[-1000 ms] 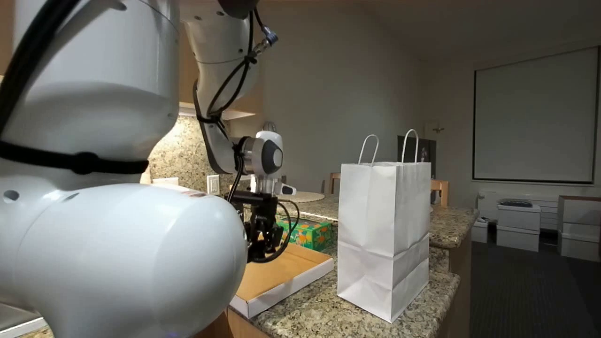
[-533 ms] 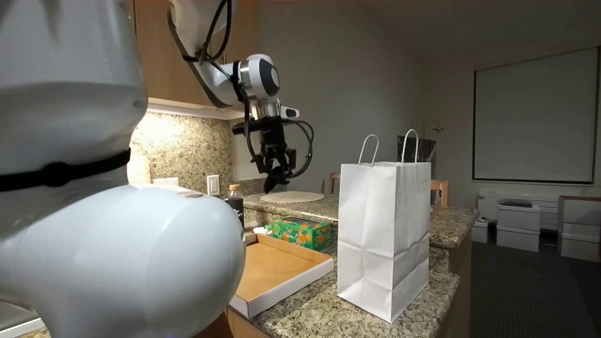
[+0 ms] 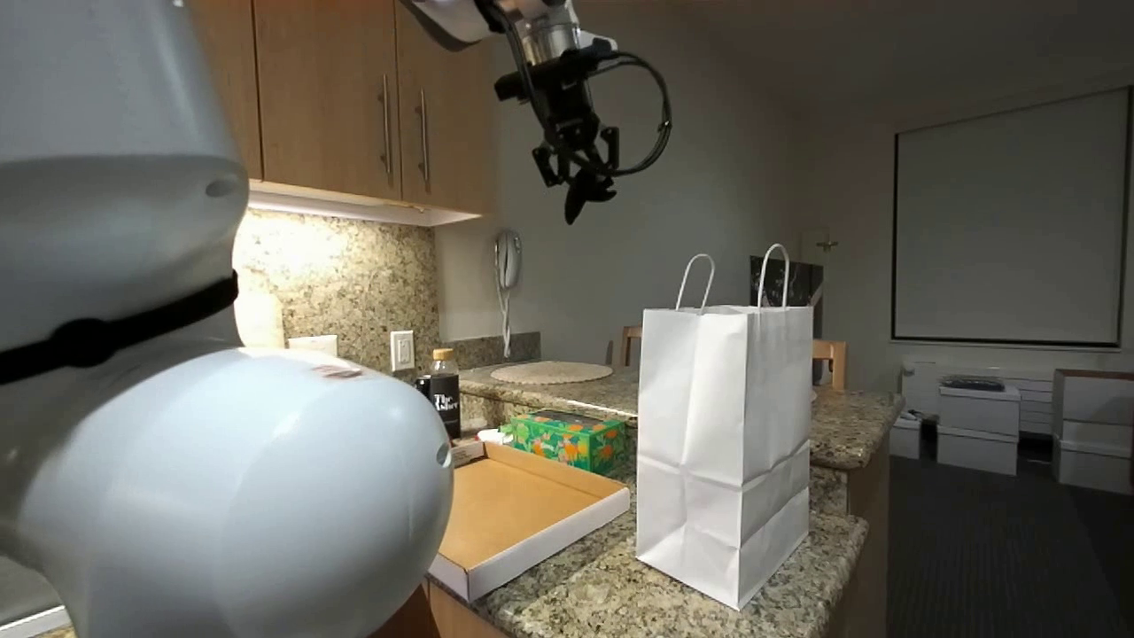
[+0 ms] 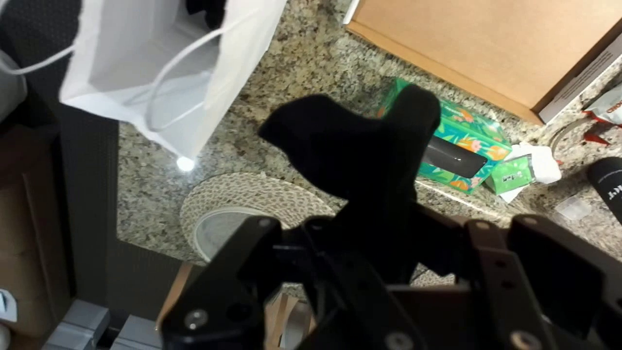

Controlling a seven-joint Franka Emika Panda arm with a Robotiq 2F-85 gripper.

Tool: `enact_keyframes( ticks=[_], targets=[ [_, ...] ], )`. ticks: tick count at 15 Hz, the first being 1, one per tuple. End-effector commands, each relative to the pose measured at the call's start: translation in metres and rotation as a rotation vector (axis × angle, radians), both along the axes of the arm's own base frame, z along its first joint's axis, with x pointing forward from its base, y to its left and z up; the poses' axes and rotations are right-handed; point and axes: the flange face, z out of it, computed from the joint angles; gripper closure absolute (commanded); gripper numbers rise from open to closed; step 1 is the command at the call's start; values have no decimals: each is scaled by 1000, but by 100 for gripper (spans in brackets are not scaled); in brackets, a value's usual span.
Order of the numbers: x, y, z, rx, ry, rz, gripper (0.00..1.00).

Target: Pick up all the socks and put them in the bag.

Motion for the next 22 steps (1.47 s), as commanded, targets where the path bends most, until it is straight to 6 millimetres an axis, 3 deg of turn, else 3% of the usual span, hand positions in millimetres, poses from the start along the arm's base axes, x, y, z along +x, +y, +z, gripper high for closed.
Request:
enact_keyframes(
  ticks=[1, 4, 6, 14, 15, 17, 22],
  targets=[
    [14, -74, 49, -6, 46, 36, 90],
    [25, -132, 58, -3, 85, 67, 90],
    [37, -155, 46, 0, 134, 101, 90],
    [83, -182, -24, 4, 304, 88, 91],
    [87, -184, -32, 5, 325, 75, 62],
    [93, -187, -44, 25, 364, 71, 56],
    [99, -183, -60, 23, 425, 74, 24]
  ],
)
